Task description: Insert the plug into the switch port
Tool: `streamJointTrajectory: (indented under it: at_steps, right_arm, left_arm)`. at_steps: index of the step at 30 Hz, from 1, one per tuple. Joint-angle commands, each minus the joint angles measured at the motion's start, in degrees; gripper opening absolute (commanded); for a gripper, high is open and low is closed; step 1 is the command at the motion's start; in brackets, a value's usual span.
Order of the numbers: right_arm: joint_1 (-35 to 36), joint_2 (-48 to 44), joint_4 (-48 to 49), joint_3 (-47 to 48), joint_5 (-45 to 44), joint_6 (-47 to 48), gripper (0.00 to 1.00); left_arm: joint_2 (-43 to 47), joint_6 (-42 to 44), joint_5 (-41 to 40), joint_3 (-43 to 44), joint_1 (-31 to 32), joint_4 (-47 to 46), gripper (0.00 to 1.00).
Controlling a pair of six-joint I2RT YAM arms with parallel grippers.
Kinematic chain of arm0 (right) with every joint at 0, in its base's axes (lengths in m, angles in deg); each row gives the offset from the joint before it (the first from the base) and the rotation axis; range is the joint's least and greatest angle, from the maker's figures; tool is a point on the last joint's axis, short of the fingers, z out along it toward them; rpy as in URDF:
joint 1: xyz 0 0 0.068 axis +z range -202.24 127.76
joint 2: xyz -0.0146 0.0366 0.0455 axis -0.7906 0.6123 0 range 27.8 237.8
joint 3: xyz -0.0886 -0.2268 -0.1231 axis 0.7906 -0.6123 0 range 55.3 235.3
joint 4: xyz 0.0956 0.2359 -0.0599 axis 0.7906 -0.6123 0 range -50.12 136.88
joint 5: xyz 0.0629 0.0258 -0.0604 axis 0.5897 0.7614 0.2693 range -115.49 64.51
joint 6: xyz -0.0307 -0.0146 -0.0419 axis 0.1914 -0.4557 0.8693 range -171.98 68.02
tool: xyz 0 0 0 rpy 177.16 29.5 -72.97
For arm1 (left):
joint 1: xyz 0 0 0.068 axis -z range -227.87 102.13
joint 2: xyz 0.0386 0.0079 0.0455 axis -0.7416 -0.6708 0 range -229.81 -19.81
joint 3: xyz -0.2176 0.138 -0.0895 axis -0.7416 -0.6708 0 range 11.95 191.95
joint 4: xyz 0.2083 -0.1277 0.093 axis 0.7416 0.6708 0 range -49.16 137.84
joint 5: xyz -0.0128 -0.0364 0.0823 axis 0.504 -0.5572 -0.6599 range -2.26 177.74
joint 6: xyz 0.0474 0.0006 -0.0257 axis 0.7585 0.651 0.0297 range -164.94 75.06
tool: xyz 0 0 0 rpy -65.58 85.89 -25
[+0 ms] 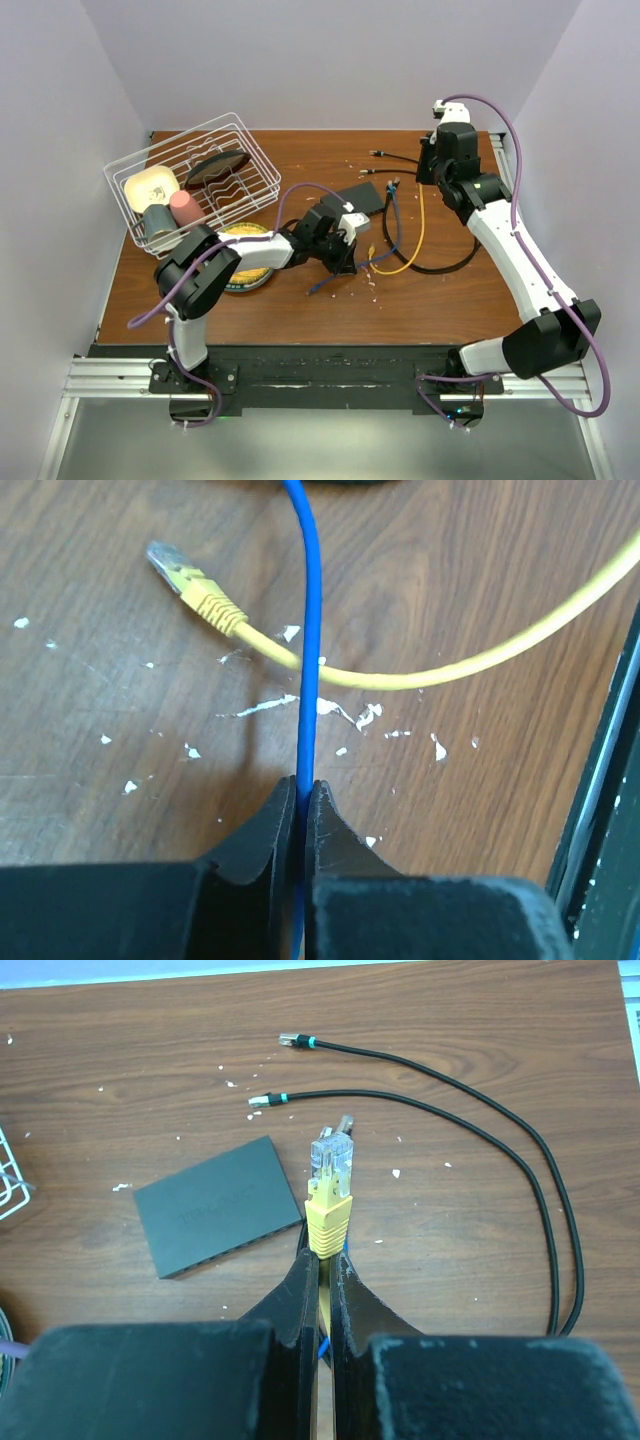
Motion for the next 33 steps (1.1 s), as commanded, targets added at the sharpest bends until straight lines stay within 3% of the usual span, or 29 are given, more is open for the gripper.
streamJointTrajectory:
  at_steps: [1, 5, 11, 15, 22, 30, 32, 33]
  right_arm:
    - [-0.03, -2.47, 0.37, 1.26, 1.23, -0.3, 0.0]
    - [-0.03, -3.61, 0.98, -1.03, 2.81, -1.0, 0.0]
    - [-0.03, -5.45, 1.33, -4.71, 5.09, -1.96, 0.0]
    - [-0.03, -7.82, 2.47, -7.35, 8.16, -2.84, 0.0]
    - [-0.03, -13.27, 6.34, -12.28, 14.06, -4.16, 0.0]
    - [-0.03, -19.25, 8.88, -14.56, 14.41, -7.85, 0.0]
    - [-0.03, -19.96, 9.33, -14.92, 15.82, -8.2, 0.0]
    - [-0.12, -19.96, 9.16, -14.83, 15.73, -8.12, 0.0]
  left_arm:
    - [2.64, -1.01, -2.17, 3.38, -0.04, -1.71, 0.0]
    - [5.62, -4.34, -3.31, 6.89, -0.13, -4.42, 0.0]
    - [7.83, -10.23, -13.4, 12.17, -0.74, -10.58, 0.0]
    - [6.25, -13.41, -15.53, 17.0, -1.53, -13.31, 0.0]
    - [-6.66, -17.89, -12.02, 34.48, -1.98, -11.46, 0.0]
    - [-21.08, -22.99, -11.23, 46.27, 1.27, -12.52, 0.01]
    - [-24.15, -23.26, -8.52, 49.44, 1.89, -12.69, 0.11]
    - [-24.86, -23.17, -8.15, 50.14, 2.5, -12.6, 0.43]
